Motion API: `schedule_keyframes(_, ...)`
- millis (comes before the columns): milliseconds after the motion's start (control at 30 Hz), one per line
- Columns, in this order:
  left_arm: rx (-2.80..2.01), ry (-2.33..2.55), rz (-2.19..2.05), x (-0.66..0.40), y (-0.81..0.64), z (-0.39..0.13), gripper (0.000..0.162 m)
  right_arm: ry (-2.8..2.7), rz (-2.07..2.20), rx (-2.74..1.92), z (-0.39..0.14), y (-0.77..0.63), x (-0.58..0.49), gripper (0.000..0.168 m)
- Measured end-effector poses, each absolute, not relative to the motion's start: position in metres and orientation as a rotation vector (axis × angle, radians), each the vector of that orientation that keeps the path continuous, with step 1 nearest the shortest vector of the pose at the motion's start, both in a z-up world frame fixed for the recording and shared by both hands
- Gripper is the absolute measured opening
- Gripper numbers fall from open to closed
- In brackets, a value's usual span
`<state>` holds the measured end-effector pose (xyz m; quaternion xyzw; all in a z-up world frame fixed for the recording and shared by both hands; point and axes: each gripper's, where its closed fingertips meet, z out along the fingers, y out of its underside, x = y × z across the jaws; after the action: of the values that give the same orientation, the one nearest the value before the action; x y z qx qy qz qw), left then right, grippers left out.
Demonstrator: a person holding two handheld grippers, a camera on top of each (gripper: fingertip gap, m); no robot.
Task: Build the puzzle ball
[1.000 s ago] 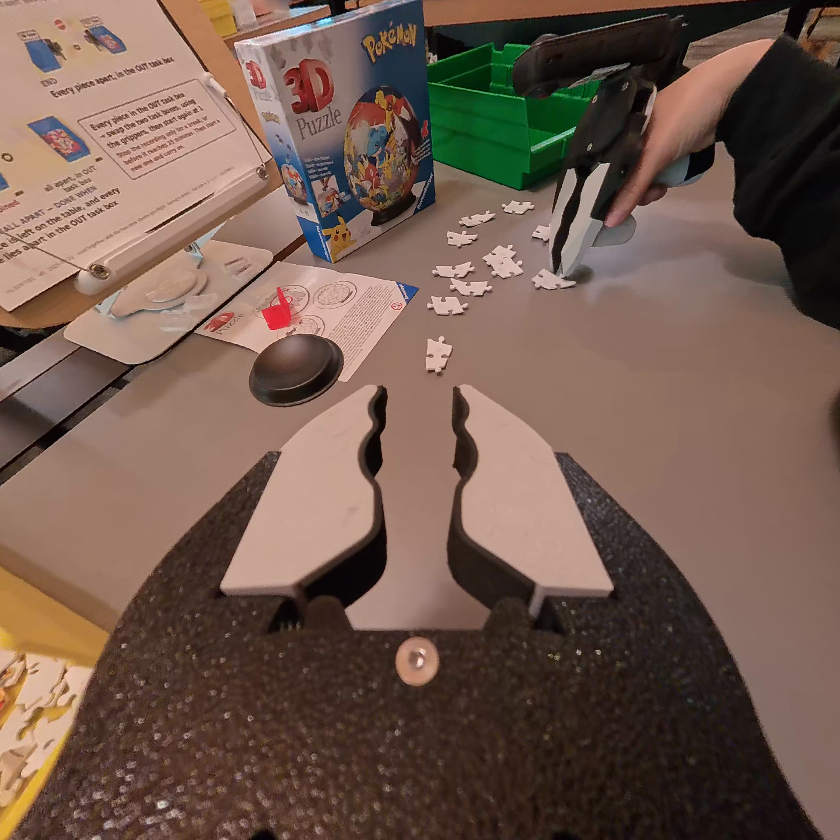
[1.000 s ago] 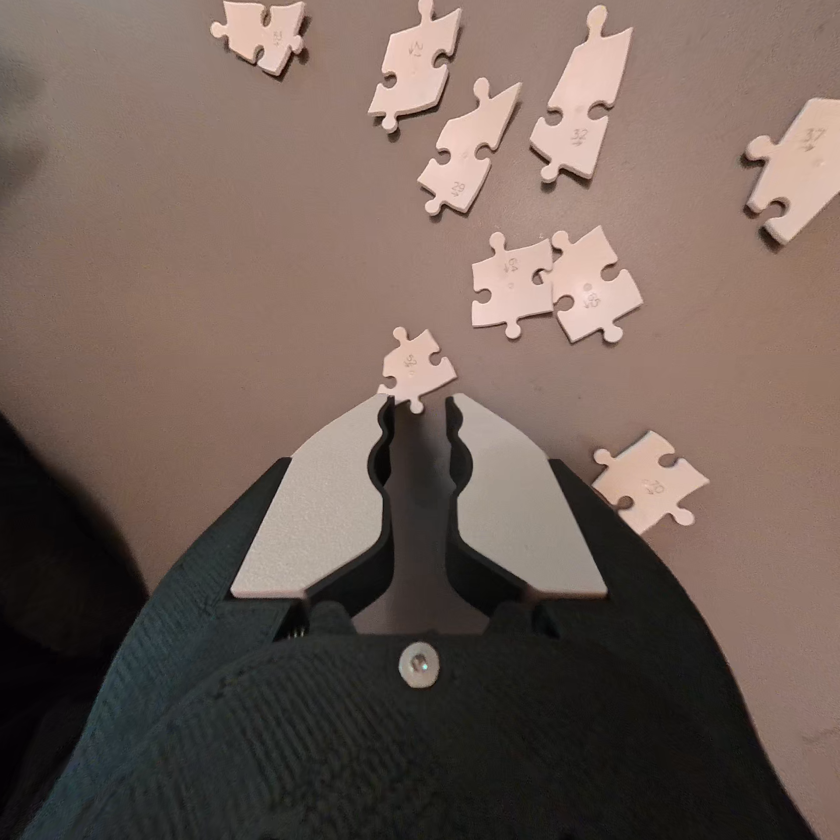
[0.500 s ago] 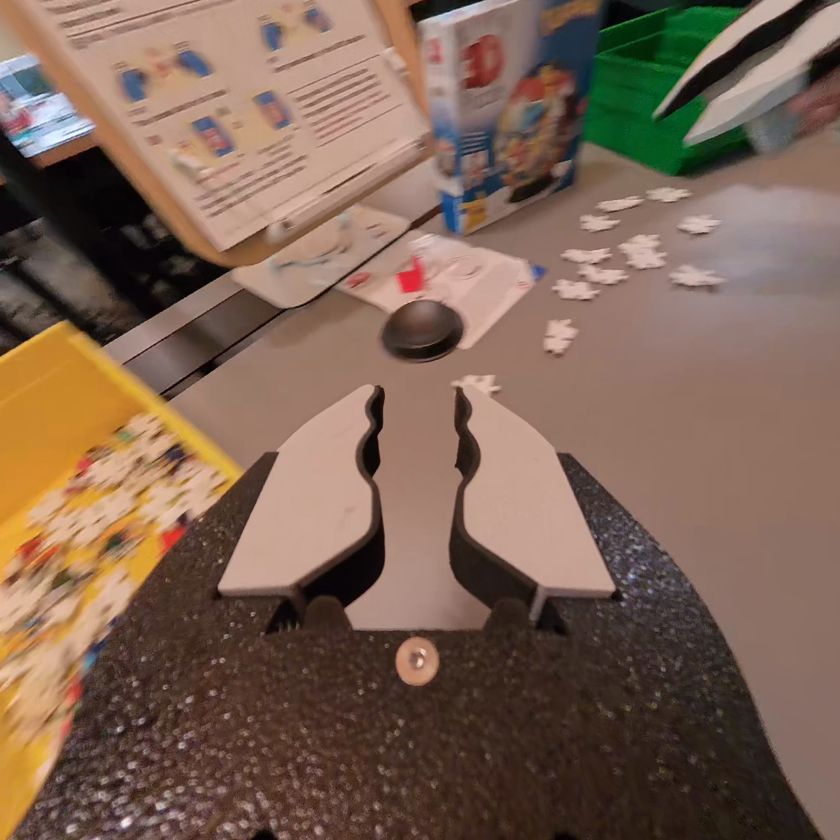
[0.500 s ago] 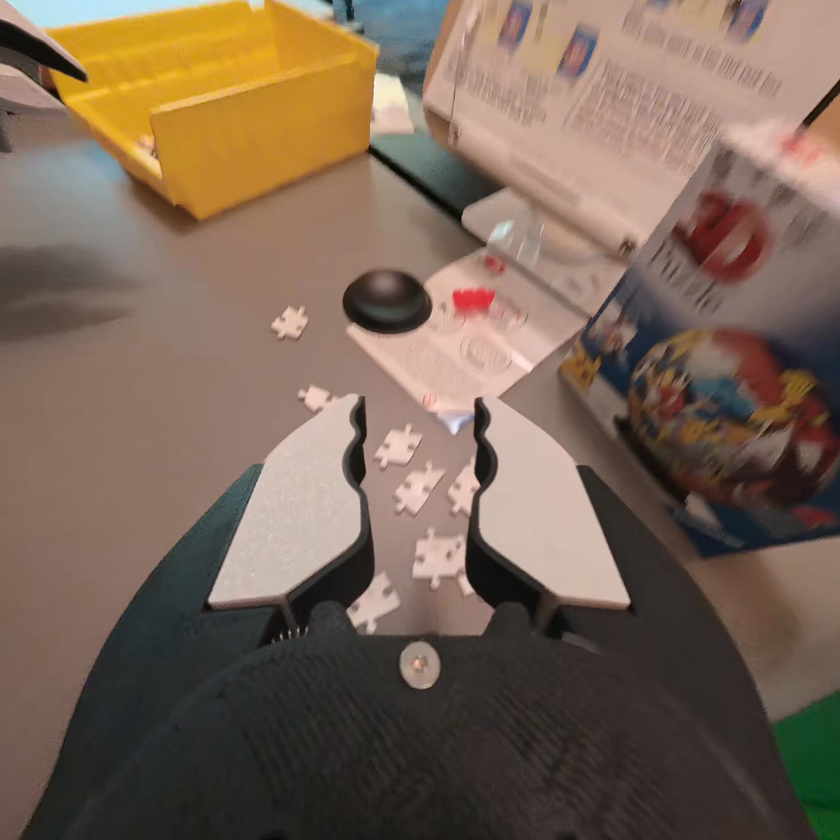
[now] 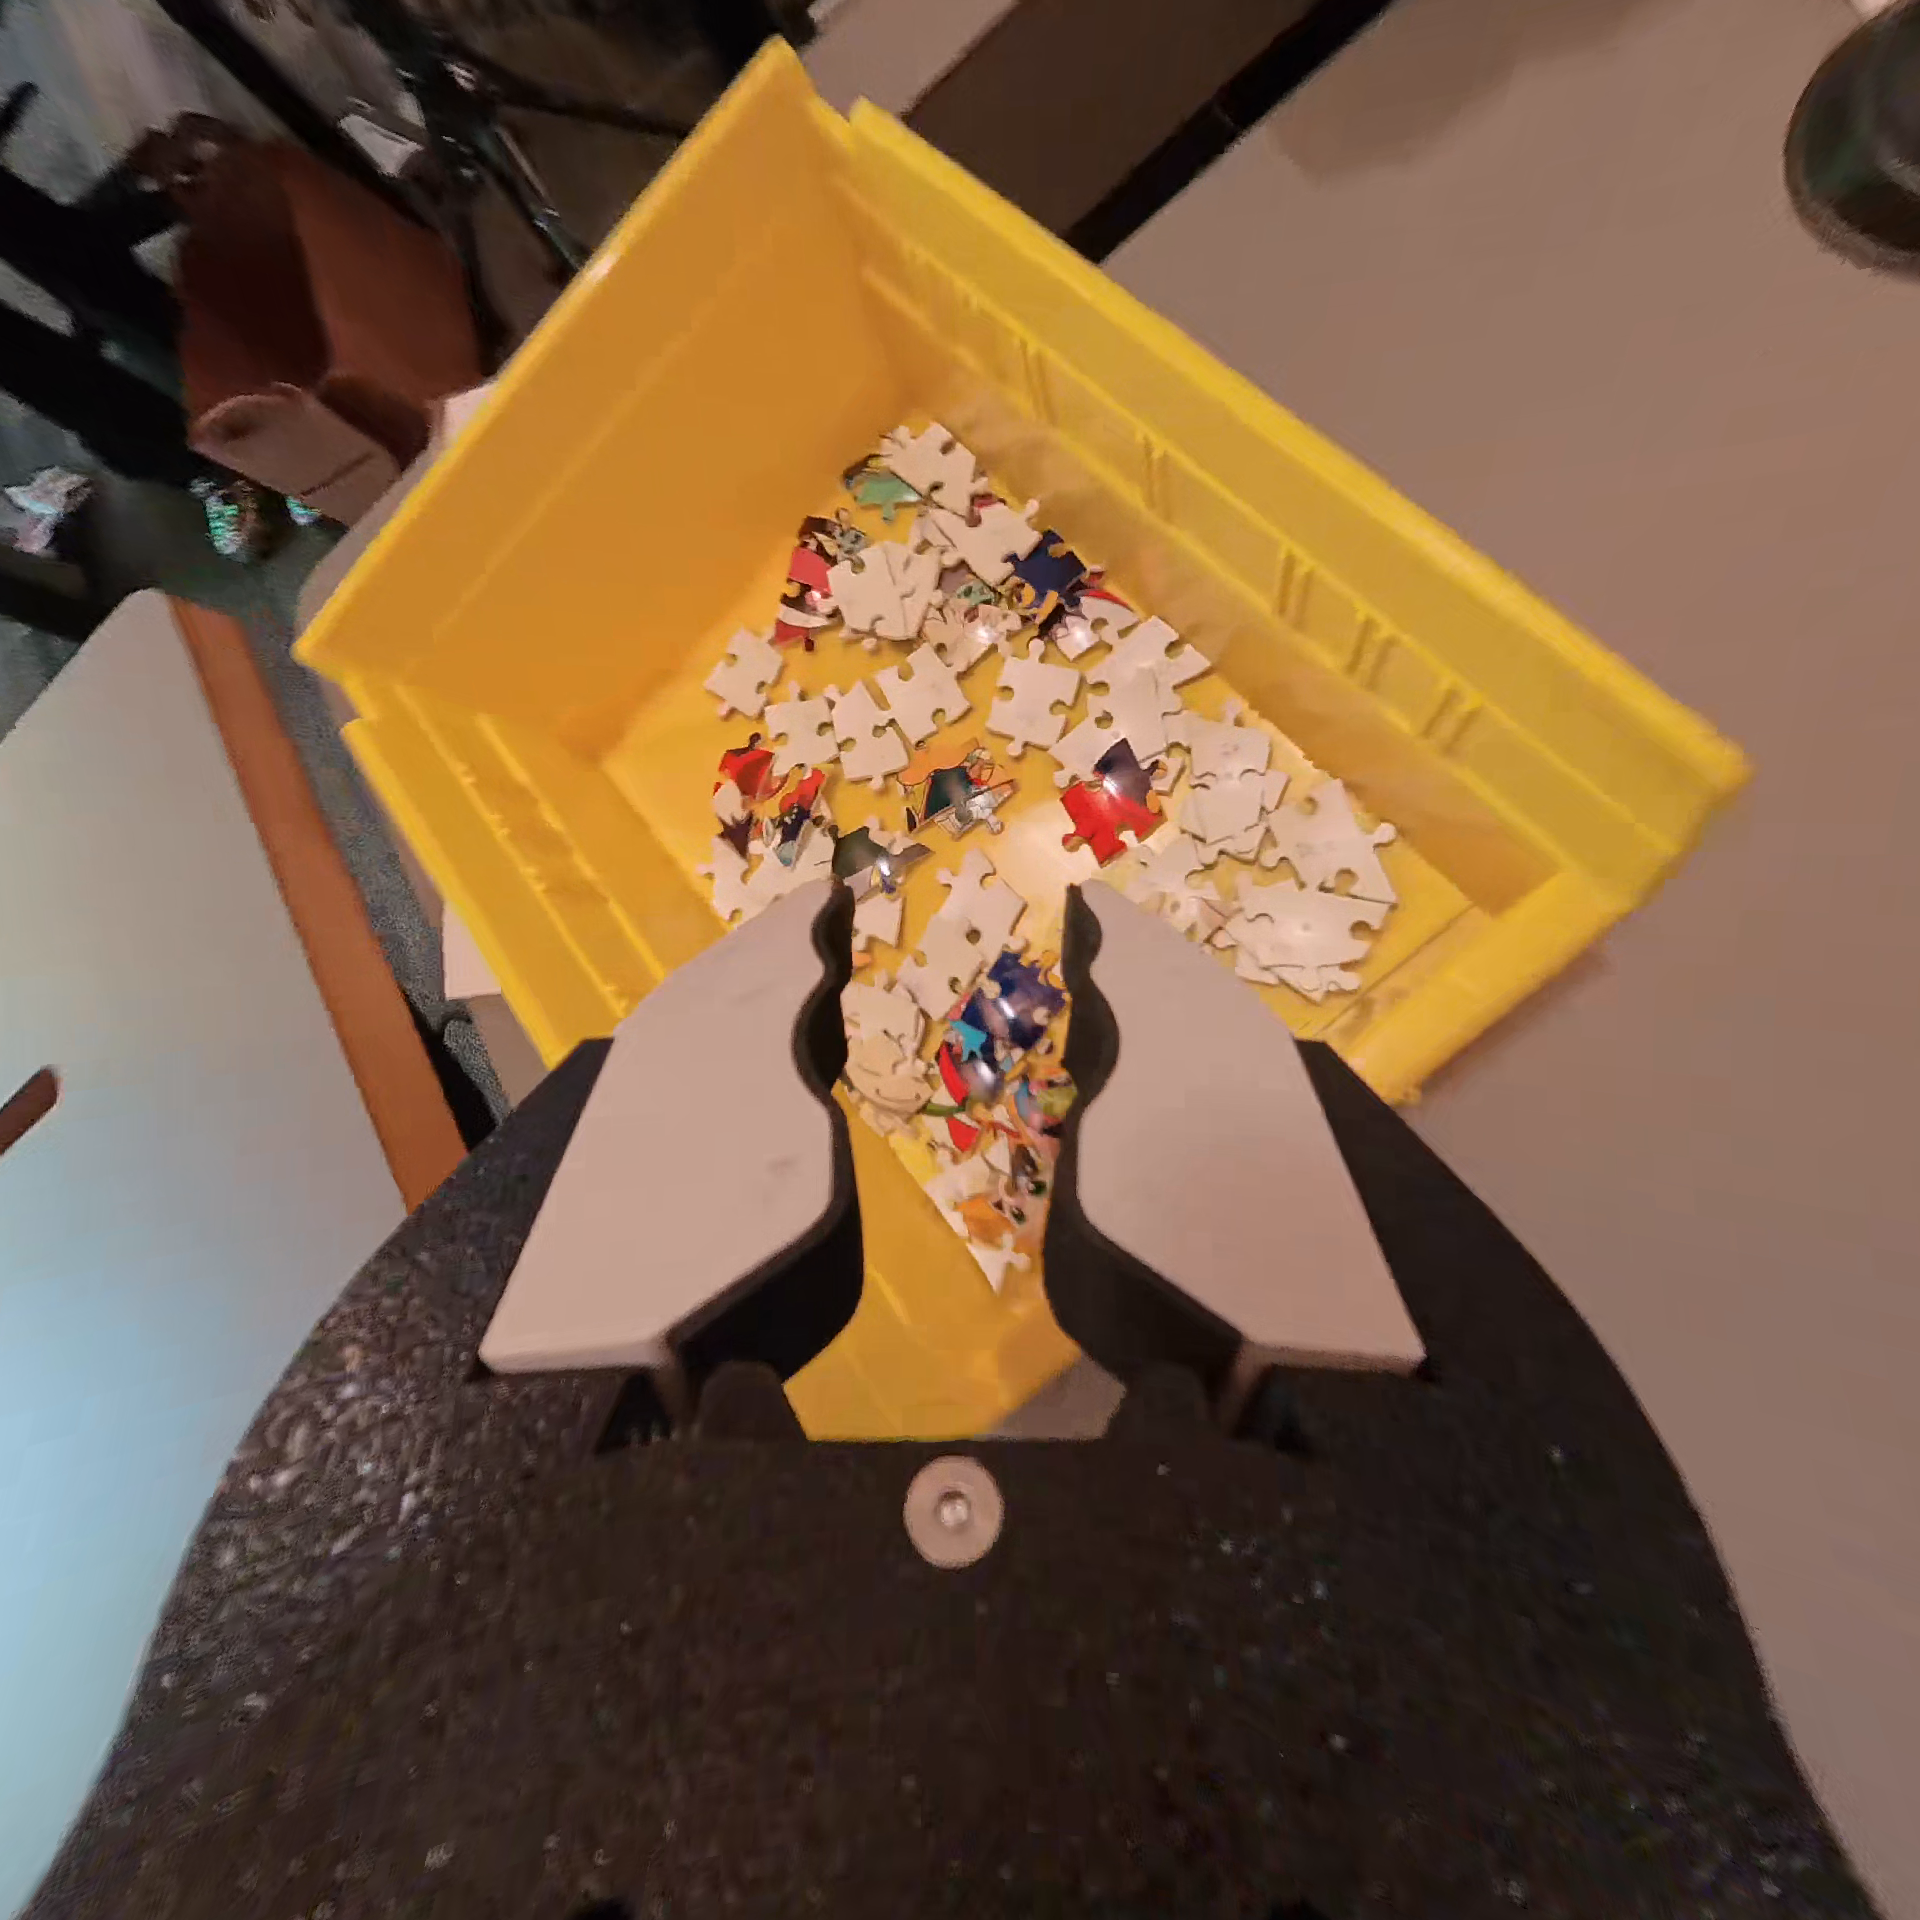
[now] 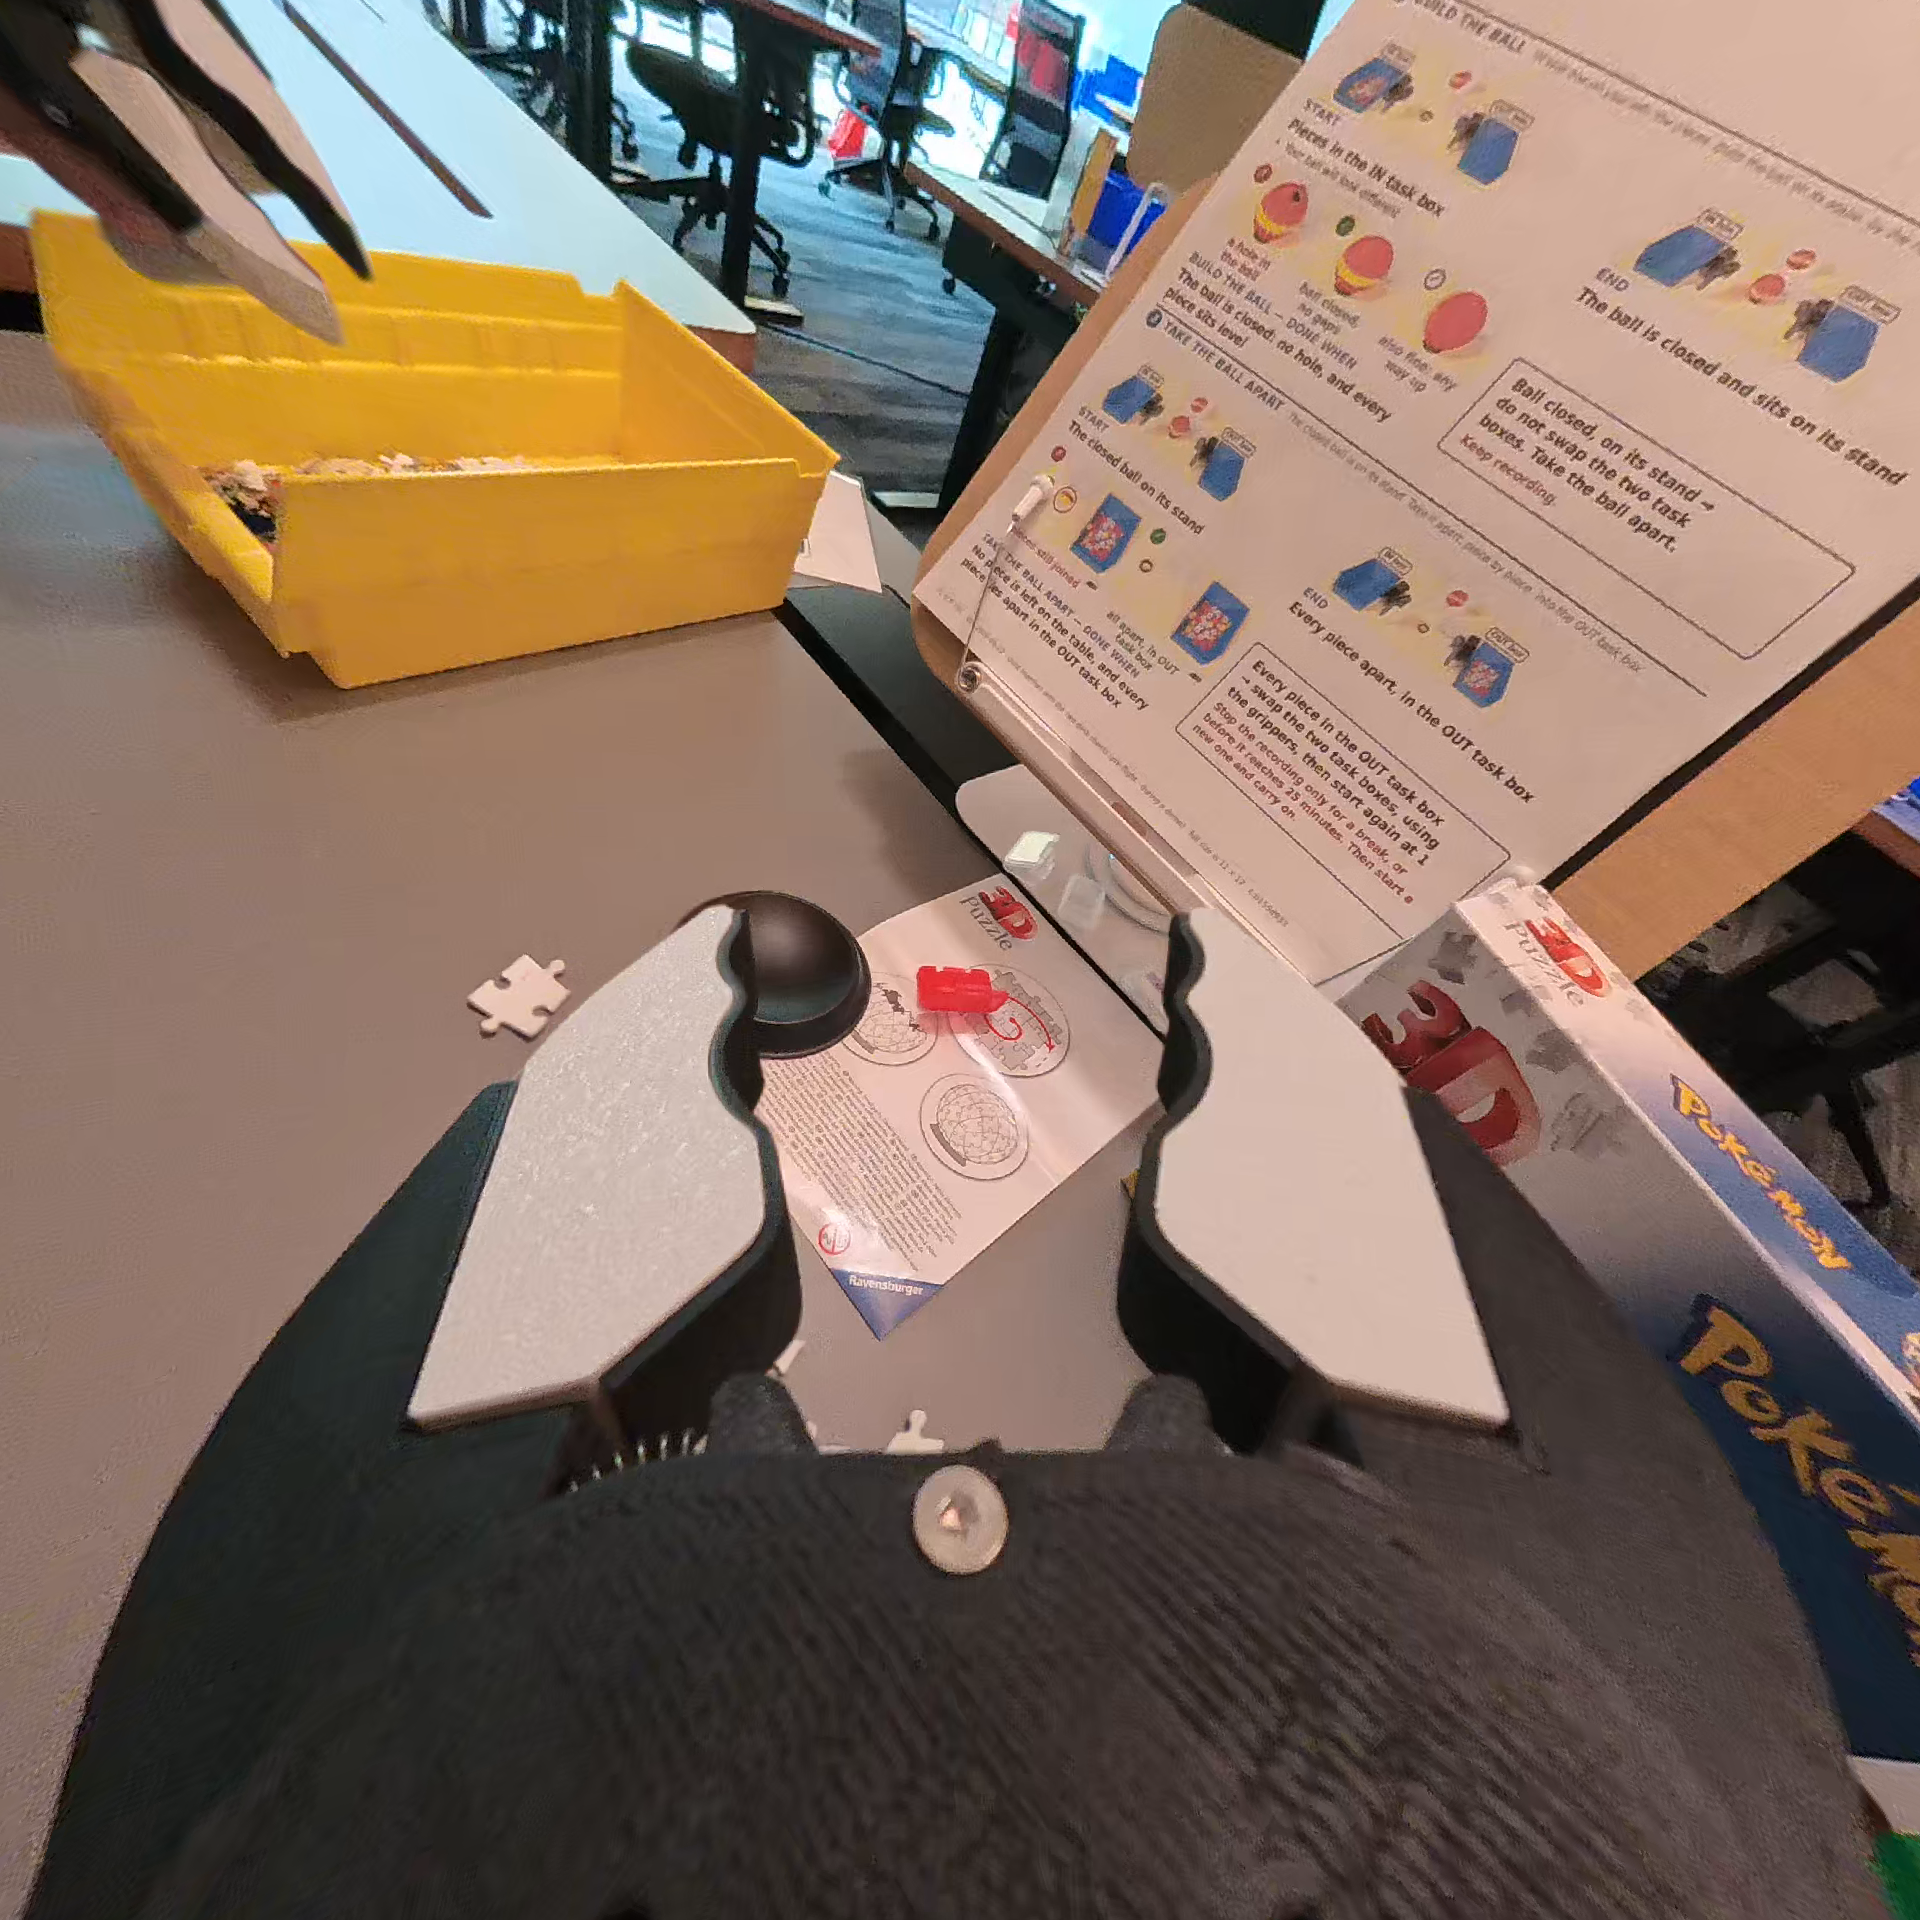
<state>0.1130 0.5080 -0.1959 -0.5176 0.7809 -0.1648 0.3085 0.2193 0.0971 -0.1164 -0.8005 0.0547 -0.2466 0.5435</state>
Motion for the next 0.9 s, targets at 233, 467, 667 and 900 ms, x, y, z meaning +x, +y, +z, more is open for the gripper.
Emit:
schedule_keyframes(233, -1.07, 2.385, -0.083, 0.151, 0.516, -0.264, 0.035, 0.107, -0.681, -1.952, -0.123, 0.075, 0.227, 0.075)
schedule_keyframes(467, -1.242, 2.51, -0.119, 0.168, 0.524, -0.302, 0.04, 0.148, -0.665, -1.969, -0.128, 0.056, 0.233, 0.072)
schedule_keyframes(667, -1.39, 2.469, -0.184, 0.168, 0.525, -0.307, 0.025, 0.117, -0.651, -2.005, -0.135, 0.056, 0.231, 0.07)
schedule_keyframes(900, -1.309, 2.432, -0.091, 0.161, 0.527, -0.306, 0.0, -0.023, -0.535, -2.104, -0.158, 0.07, 0.209, 0.059)
